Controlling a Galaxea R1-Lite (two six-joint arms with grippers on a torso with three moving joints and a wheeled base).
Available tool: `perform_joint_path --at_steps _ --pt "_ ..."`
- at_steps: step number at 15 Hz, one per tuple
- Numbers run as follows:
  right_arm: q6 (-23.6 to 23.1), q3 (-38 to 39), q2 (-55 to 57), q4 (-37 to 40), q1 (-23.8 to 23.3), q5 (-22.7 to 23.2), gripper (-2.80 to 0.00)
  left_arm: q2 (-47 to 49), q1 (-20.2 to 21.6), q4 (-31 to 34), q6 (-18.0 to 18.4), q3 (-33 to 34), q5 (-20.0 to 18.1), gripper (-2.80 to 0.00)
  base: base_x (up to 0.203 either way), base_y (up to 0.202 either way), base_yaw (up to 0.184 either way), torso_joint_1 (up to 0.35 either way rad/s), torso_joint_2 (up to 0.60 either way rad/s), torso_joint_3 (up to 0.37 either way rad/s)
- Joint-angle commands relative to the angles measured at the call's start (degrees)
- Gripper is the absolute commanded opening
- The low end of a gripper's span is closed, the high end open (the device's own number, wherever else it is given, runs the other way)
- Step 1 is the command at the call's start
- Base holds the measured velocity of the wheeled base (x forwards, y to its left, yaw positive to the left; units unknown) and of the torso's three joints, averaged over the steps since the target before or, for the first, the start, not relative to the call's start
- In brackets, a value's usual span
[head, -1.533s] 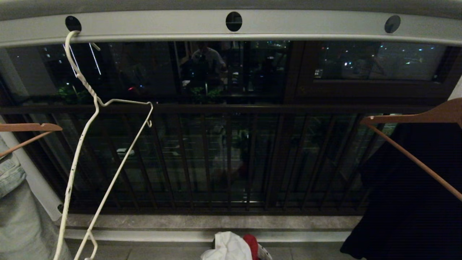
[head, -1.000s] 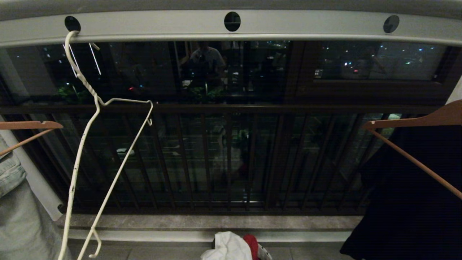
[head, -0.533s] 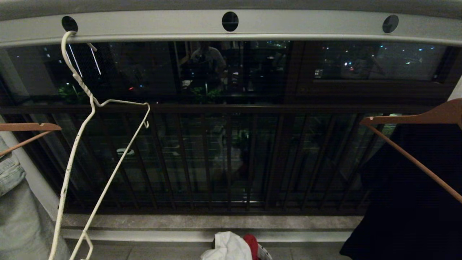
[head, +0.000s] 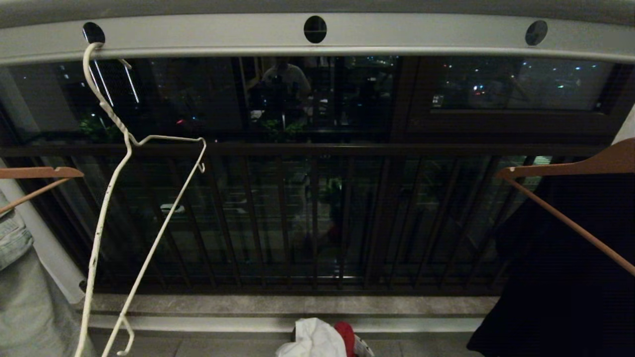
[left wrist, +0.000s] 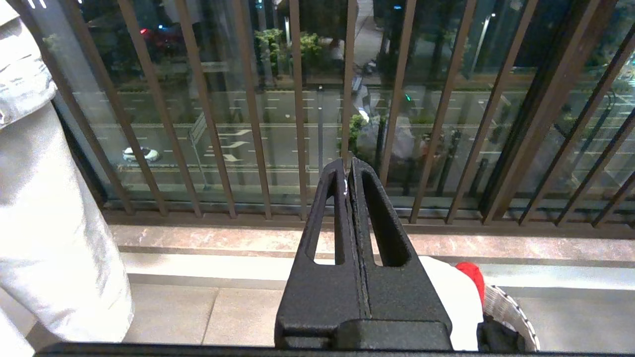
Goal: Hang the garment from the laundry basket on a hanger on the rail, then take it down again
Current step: Pick up the clothes rack on the clothesline
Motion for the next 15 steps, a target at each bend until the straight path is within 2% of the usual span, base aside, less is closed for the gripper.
perform_joint_path --at_steps 1,3,6,10,12,15 --pt "-0.01 0.00 0.07 0.01 0.05 0.00 -2.80 0.00 0.00 -0.05 -0.17 0.88 0.02 -2.80 0.000 0.000 0.000 0.000 0.00 0.000" --pt "-0.01 0.00 0.07 0.01 0.05 0.00 -2.80 0.00 0.09 -0.27 -0.23 0.61 0.20 -2.80 0.000 0.000 0.000 0.000 0.00 0.000" --pt "-0.01 0.00 0.07 0.01 0.05 0.00 -2.80 1.16 0.01 0.46 -0.61 -4.32 -0.12 -2.80 0.000 0.000 0.000 0.000 0.00 0.000" --pt "-0.01 0.00 0.07 0.01 0.05 0.00 -2.80 12.17 0.00 0.81 -0.41 -13.33 -0.65 -2.80 0.000 0.000 0.000 0.000 0.00 0.000" --pt "-0.01 0.00 0.07 0.01 0.05 0.00 -2.80 20.17 0.00 3.84 -0.20 -21.07 -1.72 -2.80 0.000 0.000 0.000 0.000 0.00 0.000" --pt "-0.01 0.00 0.07 0.01 0.05 0.00 -2.80 29.51 -0.06 14.35 -0.27 -37.27 -7.54 -2.80 0.000 0.000 0.000 0.000 0.00 0.000"
